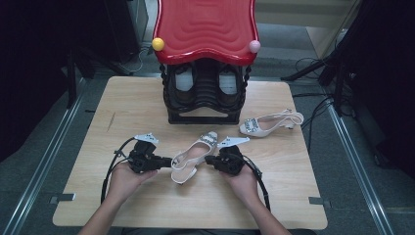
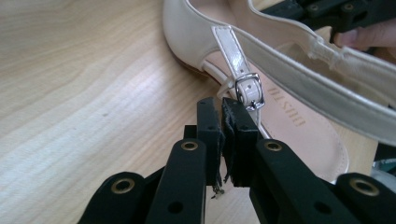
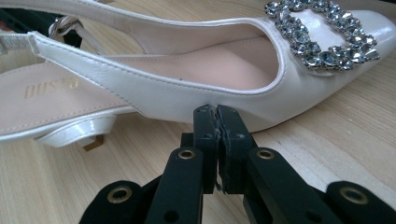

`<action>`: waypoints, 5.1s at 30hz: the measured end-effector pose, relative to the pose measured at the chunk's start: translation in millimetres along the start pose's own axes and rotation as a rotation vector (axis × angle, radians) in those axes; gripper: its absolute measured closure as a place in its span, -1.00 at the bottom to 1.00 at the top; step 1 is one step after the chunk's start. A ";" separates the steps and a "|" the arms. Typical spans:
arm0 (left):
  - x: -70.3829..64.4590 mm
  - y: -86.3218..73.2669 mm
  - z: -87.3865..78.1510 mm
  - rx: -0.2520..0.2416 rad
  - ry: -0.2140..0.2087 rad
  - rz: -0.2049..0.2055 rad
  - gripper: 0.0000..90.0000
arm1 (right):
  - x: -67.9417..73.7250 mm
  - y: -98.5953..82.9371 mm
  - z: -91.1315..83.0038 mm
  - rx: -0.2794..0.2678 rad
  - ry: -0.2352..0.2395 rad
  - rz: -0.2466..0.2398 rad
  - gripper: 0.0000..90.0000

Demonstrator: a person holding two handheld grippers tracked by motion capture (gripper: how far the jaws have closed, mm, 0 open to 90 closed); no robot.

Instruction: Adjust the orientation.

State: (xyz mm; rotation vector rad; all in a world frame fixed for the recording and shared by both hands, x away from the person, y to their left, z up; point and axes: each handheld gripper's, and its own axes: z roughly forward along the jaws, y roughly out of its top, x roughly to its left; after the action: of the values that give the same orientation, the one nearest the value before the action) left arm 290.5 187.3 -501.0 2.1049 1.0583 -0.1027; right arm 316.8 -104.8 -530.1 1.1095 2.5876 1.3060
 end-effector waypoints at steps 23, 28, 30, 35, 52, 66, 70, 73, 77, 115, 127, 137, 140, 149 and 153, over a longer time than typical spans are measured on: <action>-23.2 -7.3 11.2 0.006 -0.017 0.045 0.87 | -6.8 12.9 14.3 -0.002 -0.019 -0.003 0.95; -18.1 -6.7 6.9 -0.002 -0.016 0.040 0.81 | -9.9 13.3 10.7 0.008 -0.007 0.024 0.91; -16.1 -5.5 1.5 -0.020 -0.017 0.046 0.81 | -10.6 12.7 7.2 0.008 -0.013 0.023 0.91; -5.5 -1.6 -7.7 -0.043 0.011 0.041 0.69 | -14.7 8.7 -6.2 -0.008 -0.050 0.031 0.87; 27.7 9.4 -12.4 -0.070 0.047 0.018 0.05 | -44.0 -16.7 -57.4 -0.095 -0.127 0.093 0.34; 32.6 0.1 -20.6 -0.104 0.006 -0.004 0.00 | -78.0 -15.0 -87.0 -0.162 -0.197 0.176 0.72; 33.2 -5.1 -22.1 -0.098 0.018 -0.018 0.00 | -92.7 -13.6 -90.3 -0.176 -0.210 0.212 0.90; 32.3 -8.2 -21.8 -0.090 0.025 -0.019 -0.01 | -104.5 -12.9 -91.2 -0.164 -0.223 0.234 0.98; 33.2 -12.6 -23.4 -0.081 0.038 -0.024 -0.01 | -119.5 -13.7 -92.1 -0.167 -0.235 0.271 1.00; 38.8 -20.2 -24.8 -0.068 0.062 -0.047 -0.03 | -146.4 -3.5 -68.5 -0.138 -0.276 0.320 1.00; 37.7 -20.2 -23.5 -0.058 0.058 -0.043 -0.04 | -155.0 11.5 -109.2 -0.198 -0.330 0.314 1.00; 37.4 -22.5 -22.5 -0.046 0.057 -0.047 -0.05 | -165.5 23.7 -140.3 -0.215 -0.436 0.289 1.00; 37.3 -23.6 -23.3 -0.048 0.061 -0.045 -0.05 | -172.5 21.8 -151.8 -0.251 -0.439 0.317 1.00; 37.5 -25.9 -25.3 -0.053 0.062 -0.054 -0.05 | -192.8 6.0 -162.0 -0.231 -0.474 0.384 1.00; 37.0 -25.9 -25.0 -0.051 0.064 -0.047 -0.06 | -195.4 2.2 -153.9 -0.206 -0.457 0.388 1.00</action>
State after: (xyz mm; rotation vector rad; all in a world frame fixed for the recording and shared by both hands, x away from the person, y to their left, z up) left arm 289.9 237.6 -512.9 2.0496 1.1375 -0.0307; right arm 412.2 -329.4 -481.8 1.6884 1.9324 1.1633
